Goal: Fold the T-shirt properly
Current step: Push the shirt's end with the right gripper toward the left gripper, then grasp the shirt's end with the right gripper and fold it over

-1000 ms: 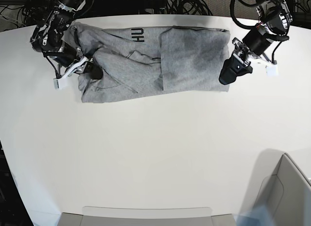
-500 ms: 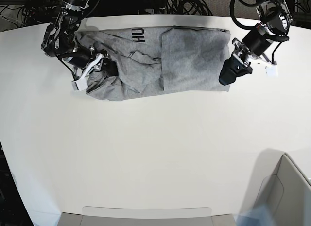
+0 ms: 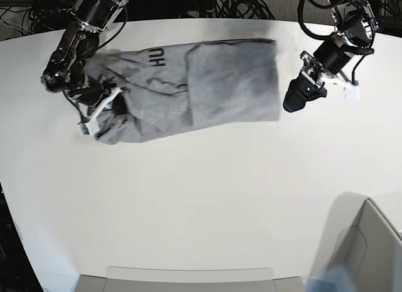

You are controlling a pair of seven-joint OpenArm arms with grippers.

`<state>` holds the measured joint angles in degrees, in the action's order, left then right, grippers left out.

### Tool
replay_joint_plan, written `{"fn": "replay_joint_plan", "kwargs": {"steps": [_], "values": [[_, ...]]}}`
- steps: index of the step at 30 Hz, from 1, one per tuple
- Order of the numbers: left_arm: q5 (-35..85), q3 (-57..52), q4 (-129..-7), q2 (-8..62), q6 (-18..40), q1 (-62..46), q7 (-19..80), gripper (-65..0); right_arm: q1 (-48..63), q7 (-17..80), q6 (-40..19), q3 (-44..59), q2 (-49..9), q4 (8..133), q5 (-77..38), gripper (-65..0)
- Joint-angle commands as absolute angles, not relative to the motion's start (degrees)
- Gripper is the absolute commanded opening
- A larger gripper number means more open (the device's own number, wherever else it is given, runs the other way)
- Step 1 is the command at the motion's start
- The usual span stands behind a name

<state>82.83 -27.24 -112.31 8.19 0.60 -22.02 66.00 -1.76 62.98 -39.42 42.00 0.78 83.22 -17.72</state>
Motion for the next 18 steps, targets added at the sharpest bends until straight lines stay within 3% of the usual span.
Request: {"fn": "replay_joint_plan", "kwargs": {"steps": [1, 9, 18], "values": [[85.00, -27.30, -113.19, 8.57, 0.22, -22.11, 66.51, -32.2, -3.74, 63.43, -40.00, 43.21, -0.92, 83.91, -14.55, -65.0], [85.00, -27.74, -113.19, 8.75, -0.13, -22.73, 66.51, -32.2, -6.81, 61.23, -40.00, 43.38, -3.38, 88.92, -1.01, -65.0], [85.00, -27.91, -113.10, 12.88, -0.22, -25.71, 66.51, -33.2, -2.59, 59.65, -40.00, 34.86, 2.68, 104.66, 11.03, -65.0]]}}
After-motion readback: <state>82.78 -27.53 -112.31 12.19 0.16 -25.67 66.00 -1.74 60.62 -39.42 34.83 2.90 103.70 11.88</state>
